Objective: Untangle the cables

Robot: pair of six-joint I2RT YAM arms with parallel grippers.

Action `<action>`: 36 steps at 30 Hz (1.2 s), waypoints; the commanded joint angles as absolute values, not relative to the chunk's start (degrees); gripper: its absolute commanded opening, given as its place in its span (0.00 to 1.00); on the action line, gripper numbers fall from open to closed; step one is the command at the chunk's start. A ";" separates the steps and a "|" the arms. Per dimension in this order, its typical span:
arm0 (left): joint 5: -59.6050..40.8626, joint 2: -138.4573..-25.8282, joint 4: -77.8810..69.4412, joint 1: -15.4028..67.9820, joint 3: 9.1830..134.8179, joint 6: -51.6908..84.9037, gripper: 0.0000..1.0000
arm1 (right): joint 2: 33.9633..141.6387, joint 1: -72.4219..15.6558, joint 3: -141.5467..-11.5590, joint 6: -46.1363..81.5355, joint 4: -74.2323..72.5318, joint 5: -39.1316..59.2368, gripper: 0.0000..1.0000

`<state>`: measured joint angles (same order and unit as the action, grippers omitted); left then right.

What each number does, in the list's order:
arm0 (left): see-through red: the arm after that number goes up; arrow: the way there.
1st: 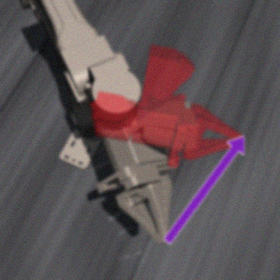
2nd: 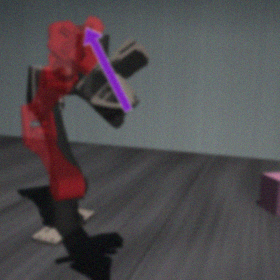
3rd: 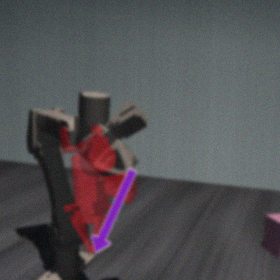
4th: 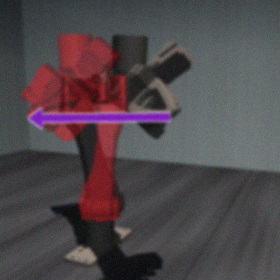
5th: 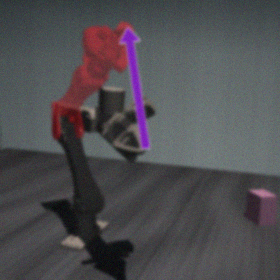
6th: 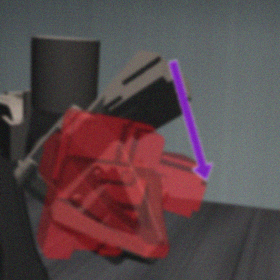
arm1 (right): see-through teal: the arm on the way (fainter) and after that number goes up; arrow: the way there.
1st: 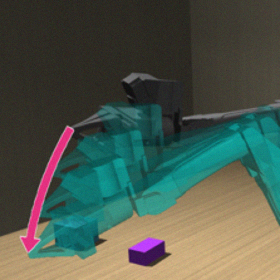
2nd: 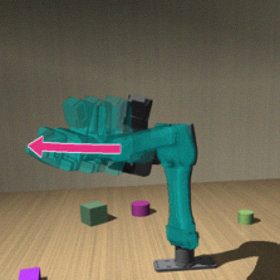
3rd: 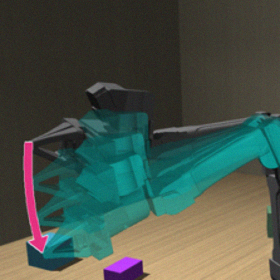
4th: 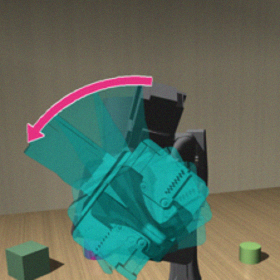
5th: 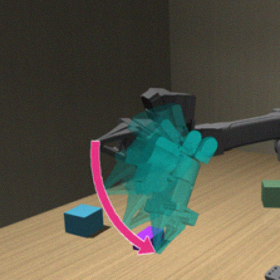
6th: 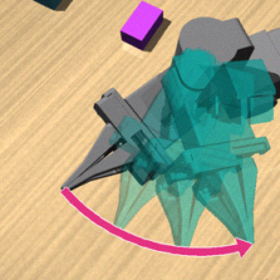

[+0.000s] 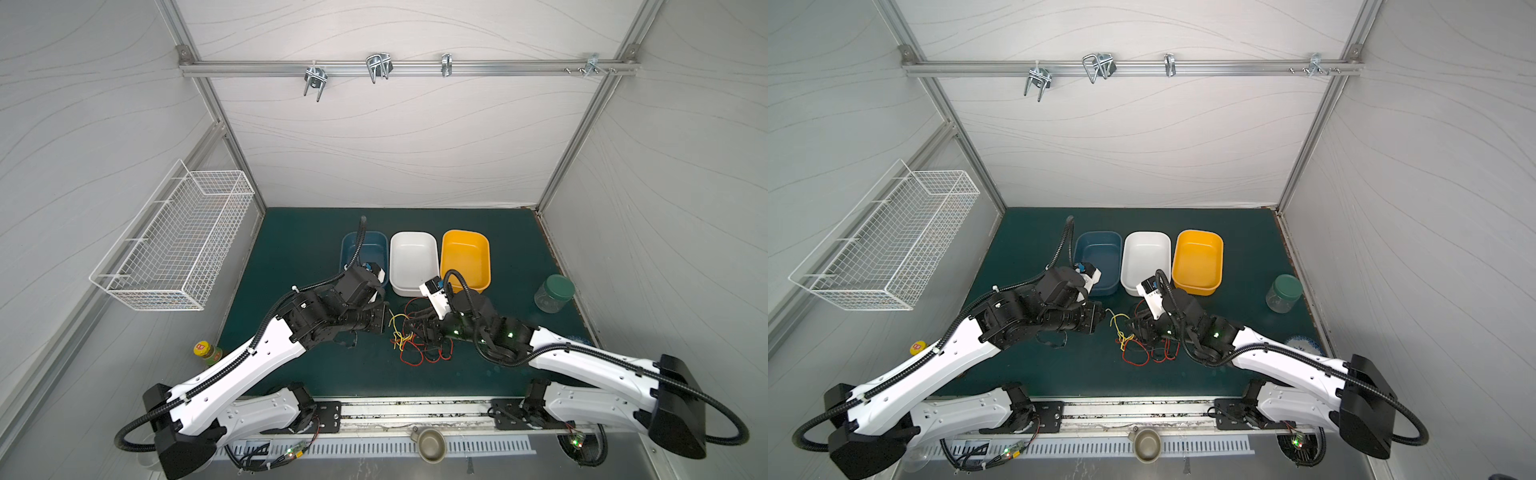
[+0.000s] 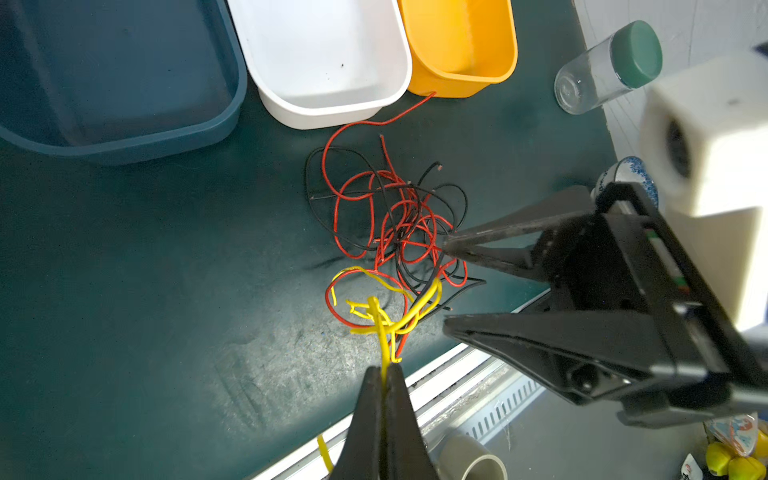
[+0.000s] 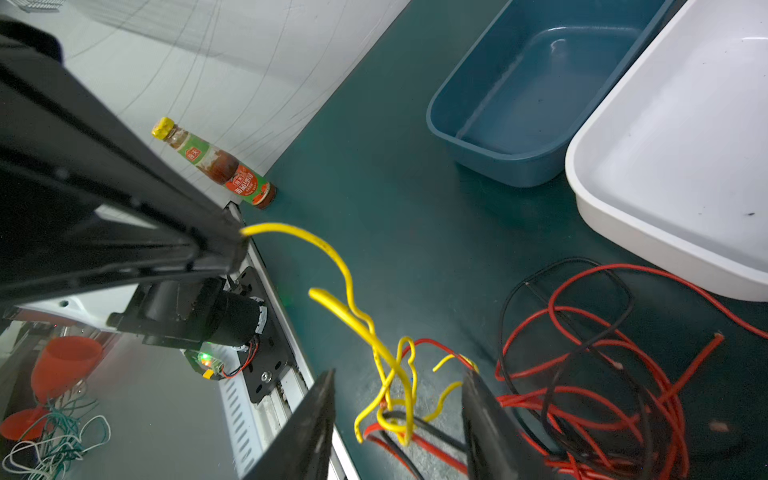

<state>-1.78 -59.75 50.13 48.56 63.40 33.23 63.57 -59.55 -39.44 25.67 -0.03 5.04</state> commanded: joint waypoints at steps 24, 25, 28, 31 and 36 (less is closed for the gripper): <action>10.32 -56.75 52.19 48.85 65.93 36.85 0.00 | 50.07 -54.10 -23.48 36.08 1.81 -9.00 0.00; 10.74 -56.43 51.66 48.78 66.37 37.04 0.00 | 49.82 -53.64 -22.98 36.41 2.26 -8.54 0.00; 9.85 -57.25 50.63 48.78 68.82 36.46 0.00 | 48.72 -53.20 -21.07 36.90 1.30 -6.35 0.03; 8.18 -59.80 51.36 48.79 72.72 35.26 0.00 | 46.05 -53.18 -18.99 36.83 -0.38 -4.09 0.19; 7.61 -62.45 53.01 48.78 78.93 33.55 0.00 | 38.97 -53.18 -15.49 36.17 -1.63 -1.41 0.41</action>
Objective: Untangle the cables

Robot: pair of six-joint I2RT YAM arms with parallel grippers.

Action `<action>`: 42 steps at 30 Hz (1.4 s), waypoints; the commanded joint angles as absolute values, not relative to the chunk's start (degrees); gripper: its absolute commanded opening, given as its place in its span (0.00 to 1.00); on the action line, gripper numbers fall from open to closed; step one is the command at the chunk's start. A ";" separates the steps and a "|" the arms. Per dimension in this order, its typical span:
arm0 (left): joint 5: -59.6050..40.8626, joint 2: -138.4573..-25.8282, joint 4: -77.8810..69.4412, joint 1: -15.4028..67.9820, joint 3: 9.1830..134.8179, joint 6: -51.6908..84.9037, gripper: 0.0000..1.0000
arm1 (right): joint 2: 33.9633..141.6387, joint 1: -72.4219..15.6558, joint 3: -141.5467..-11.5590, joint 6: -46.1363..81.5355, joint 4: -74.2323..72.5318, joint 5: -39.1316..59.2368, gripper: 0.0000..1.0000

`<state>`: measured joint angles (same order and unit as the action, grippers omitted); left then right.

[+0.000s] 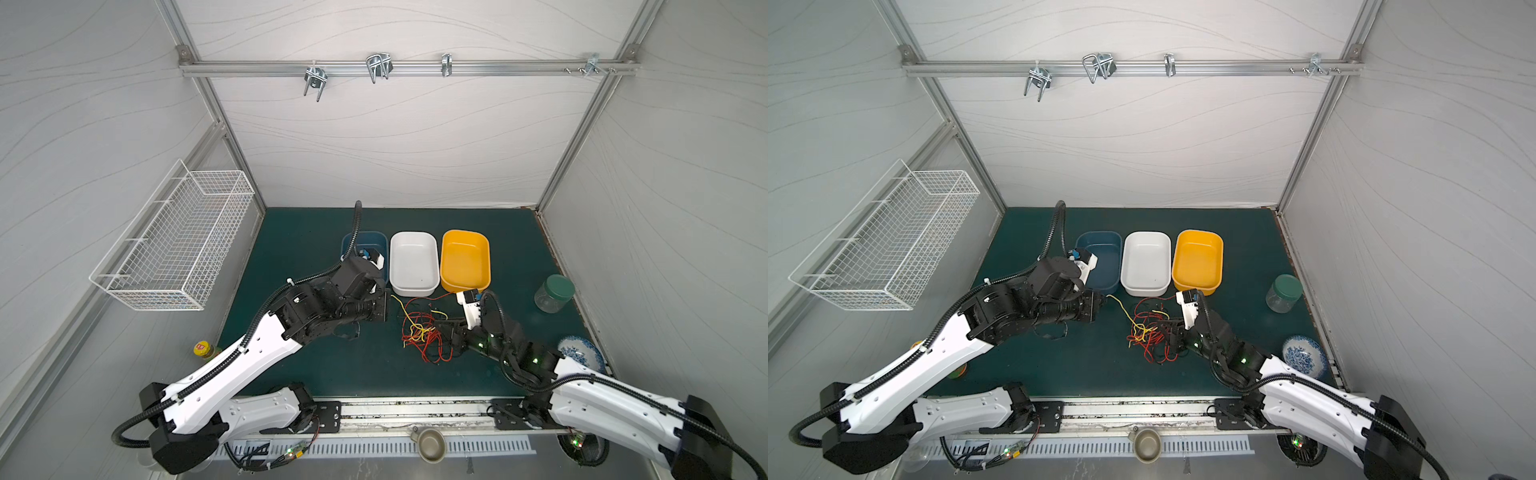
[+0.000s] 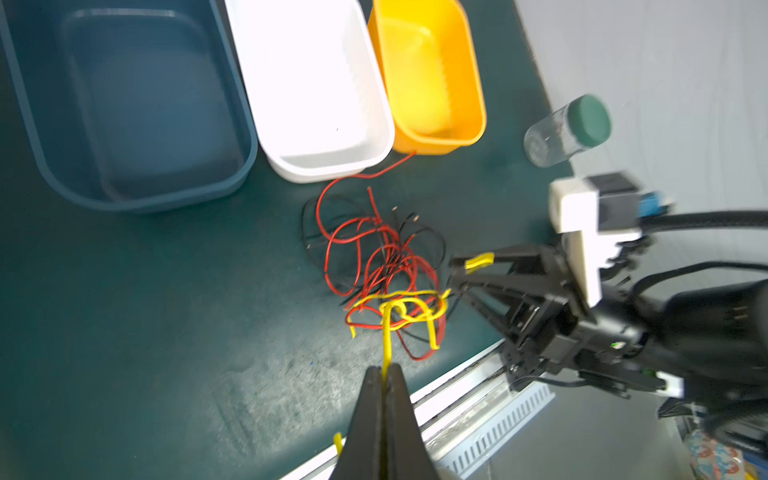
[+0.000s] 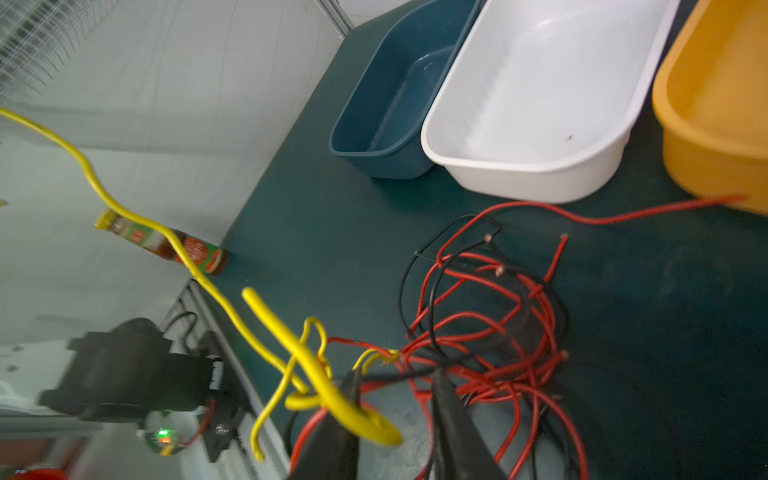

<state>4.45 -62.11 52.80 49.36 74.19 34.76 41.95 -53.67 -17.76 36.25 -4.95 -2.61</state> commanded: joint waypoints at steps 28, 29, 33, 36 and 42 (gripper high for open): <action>3.78 -75.90 71.83 48.91 102.69 27.61 0.00 | 33.46 -59.88 -22.09 27.31 -2.82 -1.53 0.72; 3.71 -75.87 71.65 48.87 102.89 27.85 0.00 | 35.00 -60.68 -23.00 27.53 -3.69 -1.92 0.73; 3.25 -76.50 71.45 49.04 103.63 28.65 0.00 | 41.47 -65.71 -26.74 27.94 -4.66 -7.75 0.74; 3.51 -76.89 71.41 49.30 104.10 29.25 0.00 | 45.64 -69.56 -28.18 28.77 -5.31 -14.53 0.75; 3.85 -76.38 71.19 49.65 104.29 30.21 0.00 | 50.50 -71.67 -28.56 33.29 -5.09 -22.41 0.74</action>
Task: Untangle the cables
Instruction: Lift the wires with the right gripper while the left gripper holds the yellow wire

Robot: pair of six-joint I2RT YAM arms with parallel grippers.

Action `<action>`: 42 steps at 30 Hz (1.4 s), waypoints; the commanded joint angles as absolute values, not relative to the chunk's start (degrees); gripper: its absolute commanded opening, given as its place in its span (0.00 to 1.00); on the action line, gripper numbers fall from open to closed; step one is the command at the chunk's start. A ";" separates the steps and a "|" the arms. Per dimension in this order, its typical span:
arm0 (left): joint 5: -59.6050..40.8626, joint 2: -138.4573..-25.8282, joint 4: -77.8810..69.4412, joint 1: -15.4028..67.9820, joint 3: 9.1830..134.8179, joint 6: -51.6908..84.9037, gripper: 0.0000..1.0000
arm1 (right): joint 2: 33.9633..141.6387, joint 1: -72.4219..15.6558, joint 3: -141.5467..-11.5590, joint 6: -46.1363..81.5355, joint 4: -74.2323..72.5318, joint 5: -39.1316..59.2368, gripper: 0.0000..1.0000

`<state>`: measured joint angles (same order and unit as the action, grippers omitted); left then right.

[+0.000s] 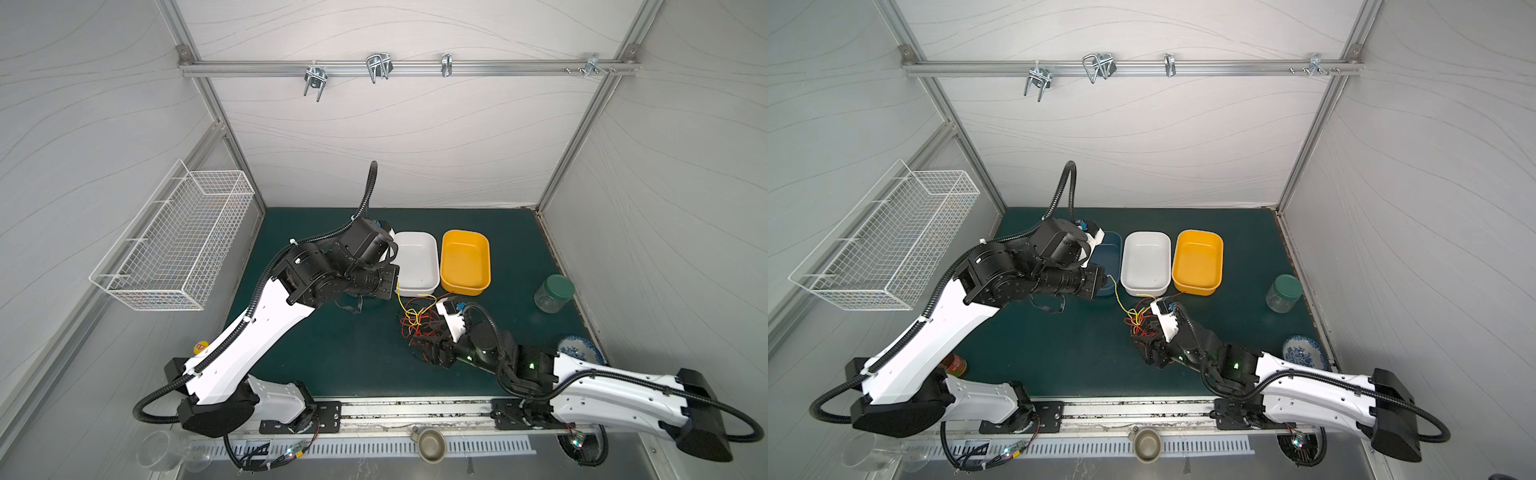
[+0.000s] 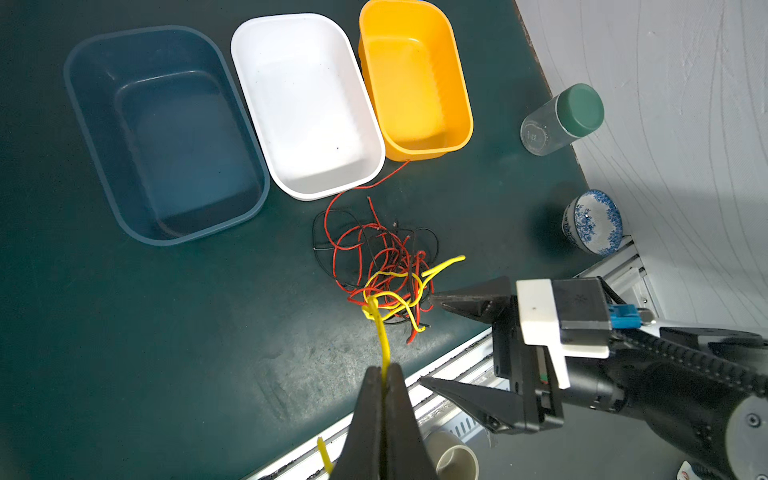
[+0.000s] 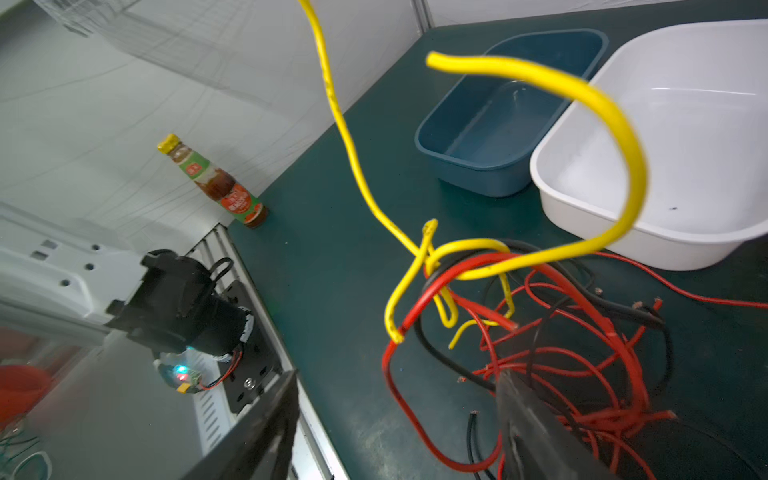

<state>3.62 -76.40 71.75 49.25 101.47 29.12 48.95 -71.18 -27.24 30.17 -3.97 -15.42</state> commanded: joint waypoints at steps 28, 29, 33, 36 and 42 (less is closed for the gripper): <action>7.23 -74.98 78.56 50.50 110.67 29.33 0.00 | 50.48 -69.52 -22.68 34.53 -7.74 -27.69 0.02; 7.63 -74.97 79.70 50.46 111.22 28.95 0.00 | 49.32 -68.89 -21.90 34.94 -7.16 -27.58 0.00; 8.15 -75.11 83.39 50.45 112.23 27.32 0.00 | 43.52 -65.46 -18.43 37.14 -4.68 -26.37 0.00; 9.34 -75.06 86.02 50.49 112.21 25.85 0.00 | 39.28 -61.84 -16.17 38.85 -2.28 -24.28 0.00; 12.99 -74.34 90.30 50.45 110.60 23.38 0.00 | 32.20 -54.20 -14.77 41.88 6.81 -21.80 0.00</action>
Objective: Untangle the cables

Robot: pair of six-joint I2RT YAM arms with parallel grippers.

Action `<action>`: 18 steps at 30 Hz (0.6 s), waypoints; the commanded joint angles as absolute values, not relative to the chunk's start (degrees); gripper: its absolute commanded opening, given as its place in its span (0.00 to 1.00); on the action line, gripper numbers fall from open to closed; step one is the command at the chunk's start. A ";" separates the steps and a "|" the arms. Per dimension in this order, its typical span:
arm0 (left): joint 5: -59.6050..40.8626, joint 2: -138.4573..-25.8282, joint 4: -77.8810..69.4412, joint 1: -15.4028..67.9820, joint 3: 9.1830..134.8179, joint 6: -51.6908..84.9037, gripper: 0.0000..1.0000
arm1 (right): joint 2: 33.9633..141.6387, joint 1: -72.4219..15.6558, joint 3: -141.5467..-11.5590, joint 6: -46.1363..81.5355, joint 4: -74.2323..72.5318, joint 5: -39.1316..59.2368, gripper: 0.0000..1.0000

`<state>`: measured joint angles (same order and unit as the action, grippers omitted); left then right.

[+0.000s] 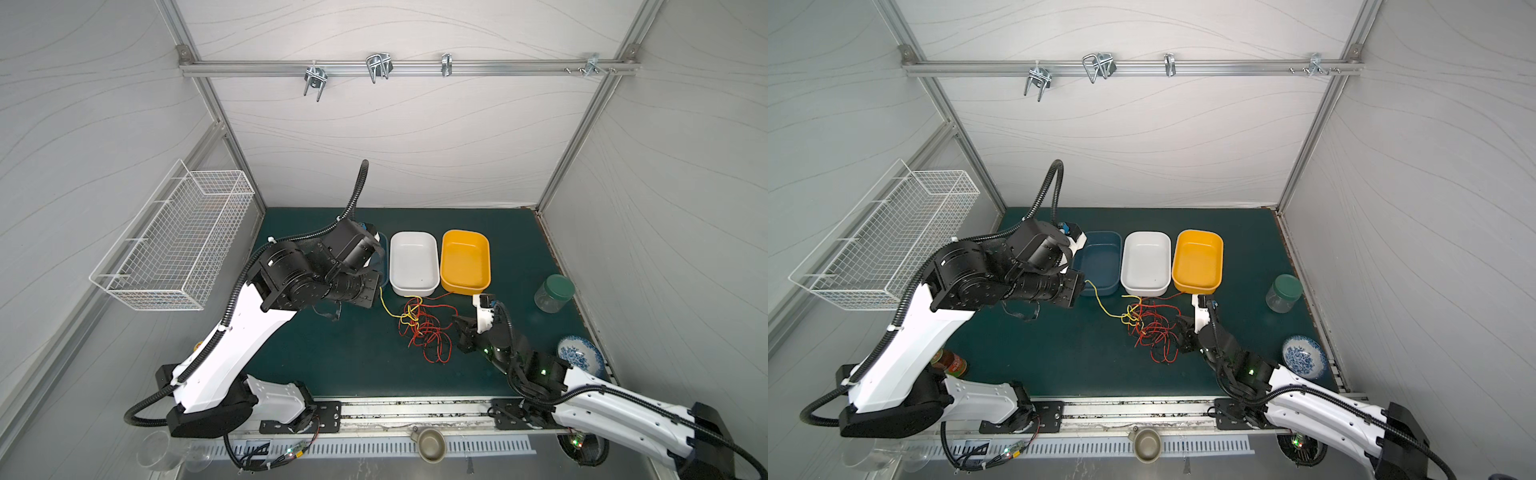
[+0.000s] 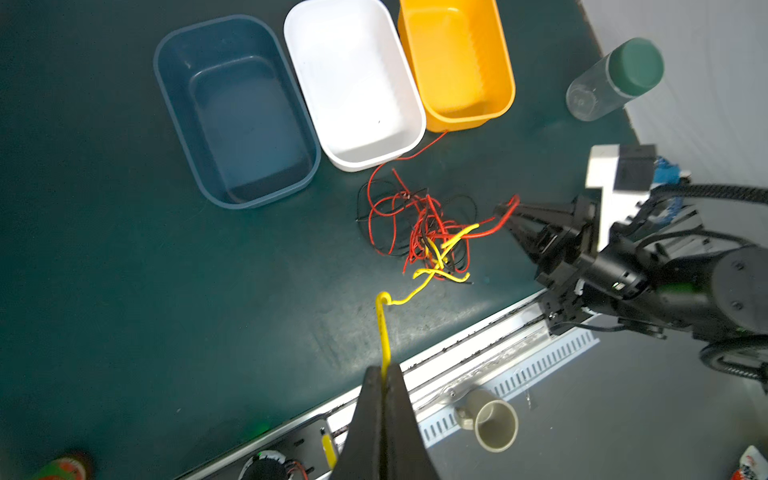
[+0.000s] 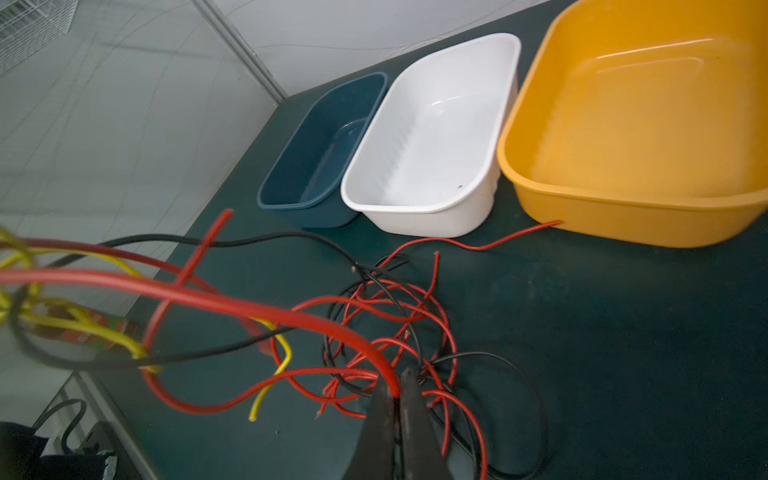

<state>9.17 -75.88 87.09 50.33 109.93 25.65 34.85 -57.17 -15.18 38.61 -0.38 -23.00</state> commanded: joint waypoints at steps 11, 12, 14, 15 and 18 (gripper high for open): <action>17.09 -71.85 90.73 50.36 104.23 21.41 0.00 | 31.32 -36.59 -17.18 43.38 20.63 -8.45 0.00; 17.34 -71.86 90.94 50.44 104.03 21.27 0.00 | 32.86 -34.91 -18.05 42.97 21.51 -6.38 0.00; 18.17 -71.70 91.10 50.36 103.44 21.18 0.00 | 36.12 -32.81 -20.12 41.65 22.71 -2.82 0.00; 17.78 -71.42 90.58 50.32 102.96 21.27 0.00 | 37.56 -32.61 -21.03 40.48 22.01 -0.30 0.00; 15.54 -71.18 88.69 50.30 101.54 21.60 0.00 | 40.17 -33.15 -22.77 38.93 19.20 5.65 0.00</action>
<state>15.86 -72.03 90.43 50.33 102.17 22.20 38.87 -32.91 -20.12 40.93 19.73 -3.36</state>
